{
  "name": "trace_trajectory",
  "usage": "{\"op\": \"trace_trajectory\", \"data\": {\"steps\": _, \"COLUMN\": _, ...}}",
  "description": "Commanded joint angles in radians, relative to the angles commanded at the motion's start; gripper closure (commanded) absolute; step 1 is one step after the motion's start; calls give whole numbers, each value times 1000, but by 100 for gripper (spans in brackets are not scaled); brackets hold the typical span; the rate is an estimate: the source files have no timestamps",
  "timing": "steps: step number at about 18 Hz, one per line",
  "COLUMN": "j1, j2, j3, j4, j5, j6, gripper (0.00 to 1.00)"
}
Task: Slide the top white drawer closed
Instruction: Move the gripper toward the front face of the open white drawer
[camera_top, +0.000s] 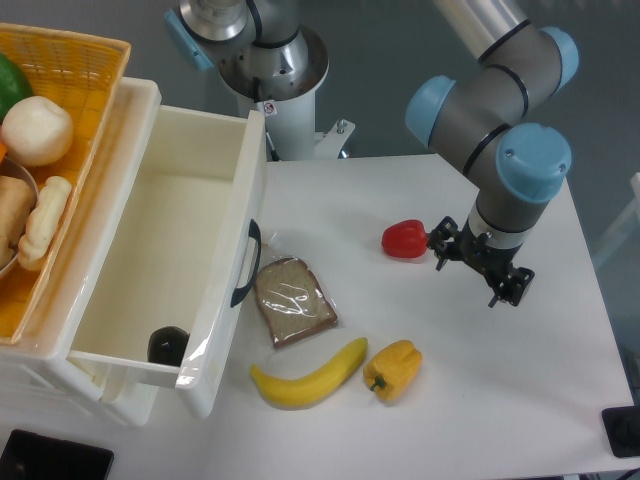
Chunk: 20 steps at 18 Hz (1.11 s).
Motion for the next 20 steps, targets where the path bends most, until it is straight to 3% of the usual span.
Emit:
{"op": "trace_trajectory", "data": {"steps": 4, "j1": -8, "j2": 6, "j3": -12, "j4": 0, "j5": 0, "j6": -6, "gripper": 0}}
{"op": "trace_trajectory", "data": {"steps": 8, "j1": -12, "j2": 14, "j3": -72, "j4": 6, "j5": -15, "j6": -52, "gripper": 0}}
{"op": "trace_trajectory", "data": {"steps": 14, "j1": -51, "j2": 86, "j3": -149, "j4": -3, "j5": -98, "j6": -167, "gripper": 0}}
{"op": "trace_trajectory", "data": {"steps": 18, "j1": -90, "j2": 121, "j3": -150, "j4": -5, "j5": -115, "j6": -254, "gripper": 0}}
{"op": "trace_trajectory", "data": {"steps": 19, "j1": -95, "j2": 121, "j3": -149, "j4": -5, "j5": -133, "j6": -294, "gripper": 9}}
{"op": "trace_trajectory", "data": {"steps": 20, "j1": -104, "j2": 121, "j3": -149, "j4": -9, "j5": -159, "j6": -342, "gripper": 25}}
